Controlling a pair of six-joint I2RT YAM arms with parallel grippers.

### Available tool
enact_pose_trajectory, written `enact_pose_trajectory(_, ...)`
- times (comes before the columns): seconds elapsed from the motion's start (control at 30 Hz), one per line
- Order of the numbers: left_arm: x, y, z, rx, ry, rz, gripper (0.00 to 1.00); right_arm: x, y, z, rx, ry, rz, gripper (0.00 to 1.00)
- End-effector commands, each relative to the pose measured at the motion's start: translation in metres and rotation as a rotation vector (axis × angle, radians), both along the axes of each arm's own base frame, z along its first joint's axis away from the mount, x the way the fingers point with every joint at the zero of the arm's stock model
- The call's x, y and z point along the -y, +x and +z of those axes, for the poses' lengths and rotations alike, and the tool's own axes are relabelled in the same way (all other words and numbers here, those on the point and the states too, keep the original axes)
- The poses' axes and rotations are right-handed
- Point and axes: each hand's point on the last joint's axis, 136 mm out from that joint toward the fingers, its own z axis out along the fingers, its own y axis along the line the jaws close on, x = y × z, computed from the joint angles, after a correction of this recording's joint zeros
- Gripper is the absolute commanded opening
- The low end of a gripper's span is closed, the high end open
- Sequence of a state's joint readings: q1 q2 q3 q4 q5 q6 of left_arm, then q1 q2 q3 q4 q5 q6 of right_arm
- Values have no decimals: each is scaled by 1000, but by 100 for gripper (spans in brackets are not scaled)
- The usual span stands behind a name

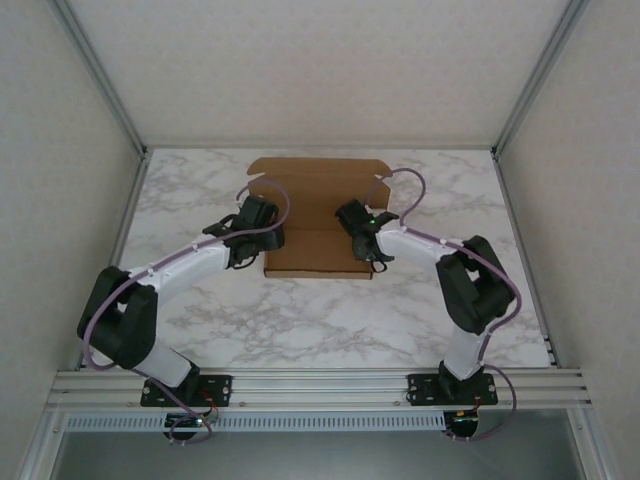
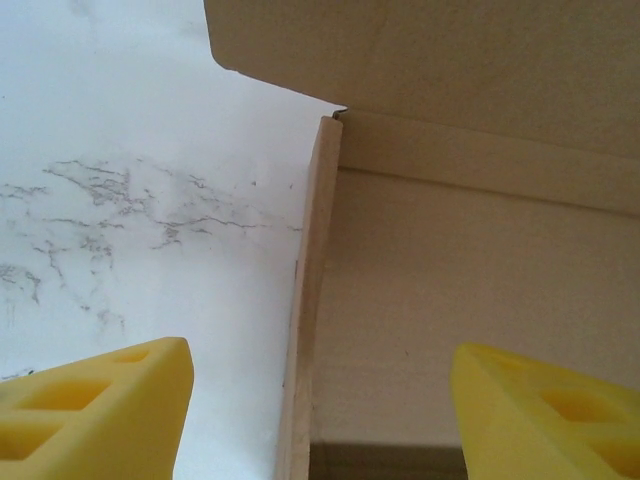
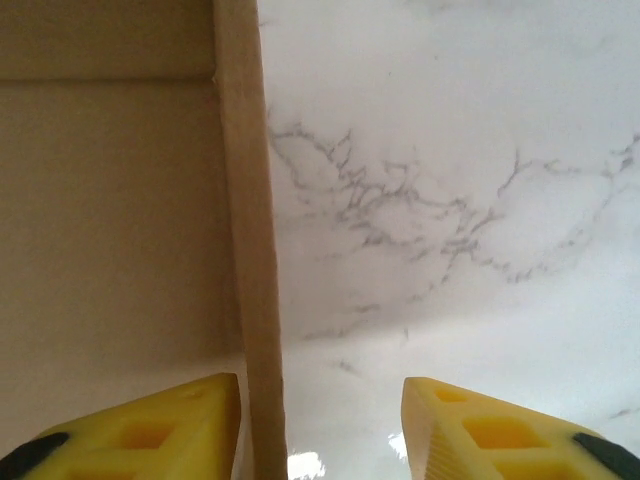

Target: Fold the paper box

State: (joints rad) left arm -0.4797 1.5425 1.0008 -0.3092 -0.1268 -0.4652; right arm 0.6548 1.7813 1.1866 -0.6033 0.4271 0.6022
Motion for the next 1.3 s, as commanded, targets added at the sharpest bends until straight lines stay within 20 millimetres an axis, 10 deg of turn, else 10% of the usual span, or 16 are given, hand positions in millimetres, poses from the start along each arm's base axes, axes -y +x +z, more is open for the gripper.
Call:
enact_pose_trajectory(0.0,-15,5,-14,-41,78,9,65,-15,2,20,70,163,-39,47)
enact_pose_trajectory(0.47,-20,33,-76,-145,213,15,42,-13,-15,30,109,179,-12,44)
enact_pose_trajectory(0.9,-18,43,-70,-104,368,6,13,-30,-19,32,116,174,40,41)
enact_pose_trajectory(1.27,-14,34,-75,-86,503,-8,9,-37,-19,24,91,160,47,40)
